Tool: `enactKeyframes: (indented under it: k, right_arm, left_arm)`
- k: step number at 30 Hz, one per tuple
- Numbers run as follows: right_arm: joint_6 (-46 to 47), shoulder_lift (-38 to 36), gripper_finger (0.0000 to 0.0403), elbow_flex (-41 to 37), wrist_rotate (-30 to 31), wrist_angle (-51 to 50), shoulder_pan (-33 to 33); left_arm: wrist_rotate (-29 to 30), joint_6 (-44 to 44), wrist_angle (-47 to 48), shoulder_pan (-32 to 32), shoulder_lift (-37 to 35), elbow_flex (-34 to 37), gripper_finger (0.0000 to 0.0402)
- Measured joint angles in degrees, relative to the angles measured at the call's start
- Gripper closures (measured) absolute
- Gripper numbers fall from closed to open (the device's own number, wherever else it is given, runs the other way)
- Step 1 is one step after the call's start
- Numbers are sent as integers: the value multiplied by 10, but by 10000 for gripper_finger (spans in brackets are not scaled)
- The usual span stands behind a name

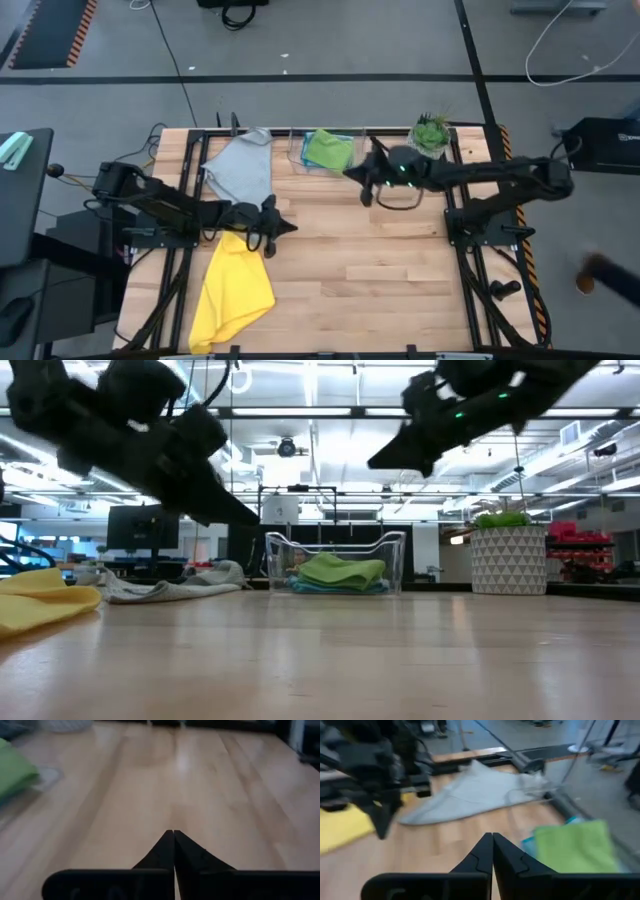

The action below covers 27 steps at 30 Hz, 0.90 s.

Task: Fold microfiber towels
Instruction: Fold the yellow microfiber towel

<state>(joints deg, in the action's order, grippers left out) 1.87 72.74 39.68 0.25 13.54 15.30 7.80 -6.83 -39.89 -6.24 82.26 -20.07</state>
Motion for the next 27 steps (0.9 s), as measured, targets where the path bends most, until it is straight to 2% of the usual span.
enactKeyframes:
  k: [5, 9, 12, 14, 20, 24, 27]
  right_arm:
    - [71, -49, 382, -75, 3, 50, -71]
    - [98, -48, 382, -112, 2, 105, -131]
    - [106, -31, 383, -120, 6, 142, -180]
    - [106, -21, 389, -119, 29, 153, -213]
    - [81, -1, 395, -93, 161, 157, -276]
    - [72, -2, 393, -82, 178, 155, -294]
    - [70, -1, 397, -82, 181, 145, -317]
  left_arm:
    - [8, 5, 257, -49, -32, -104, 391]
    - [22, -12, 469, -95, -26, -204, 396]
    - [24, -54, 587, -131, -20, -262, 393]
    - [27, -91, 627, -157, -12, -296, 384]
    - [29, -239, 789, -240, 44, -370, 360]
    - [29, -331, 829, -293, 97, -412, 333]
    - [28, -385, 822, -325, 132, -439, 301]
